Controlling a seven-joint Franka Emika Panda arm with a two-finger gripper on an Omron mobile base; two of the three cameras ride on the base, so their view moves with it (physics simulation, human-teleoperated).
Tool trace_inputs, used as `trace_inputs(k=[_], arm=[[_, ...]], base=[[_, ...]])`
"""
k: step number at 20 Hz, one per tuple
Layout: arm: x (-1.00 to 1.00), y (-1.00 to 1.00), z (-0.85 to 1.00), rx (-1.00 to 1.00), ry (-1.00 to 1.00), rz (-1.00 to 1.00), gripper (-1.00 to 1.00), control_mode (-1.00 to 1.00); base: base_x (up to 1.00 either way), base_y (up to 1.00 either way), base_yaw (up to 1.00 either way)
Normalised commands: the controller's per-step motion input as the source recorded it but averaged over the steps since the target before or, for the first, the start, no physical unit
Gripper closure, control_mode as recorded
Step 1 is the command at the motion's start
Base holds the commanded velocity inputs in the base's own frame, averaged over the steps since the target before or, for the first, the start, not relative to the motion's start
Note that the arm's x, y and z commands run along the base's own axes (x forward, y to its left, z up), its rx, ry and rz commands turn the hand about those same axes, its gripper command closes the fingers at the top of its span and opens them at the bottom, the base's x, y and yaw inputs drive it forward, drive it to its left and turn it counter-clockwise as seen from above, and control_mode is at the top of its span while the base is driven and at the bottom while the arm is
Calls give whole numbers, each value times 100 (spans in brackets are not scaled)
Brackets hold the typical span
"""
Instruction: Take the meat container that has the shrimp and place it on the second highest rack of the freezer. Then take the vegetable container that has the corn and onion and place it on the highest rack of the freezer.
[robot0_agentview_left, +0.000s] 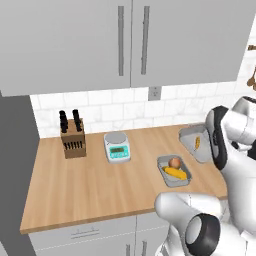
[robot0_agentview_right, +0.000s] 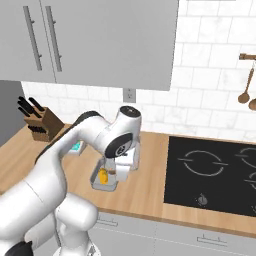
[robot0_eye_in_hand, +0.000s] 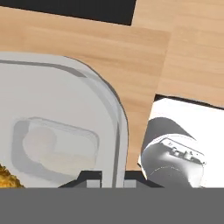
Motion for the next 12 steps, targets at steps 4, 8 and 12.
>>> trace_inputs(k=[4,8,12], arm=[[-16,100,81,-30,-17,-18,100,-100],[-35,100,75,-38,-14,-18,100,-100],[-33,53,48,-14,-8,-6,100,-100]], base=[[0,0,0],[0,0,0],[0,0,0]])
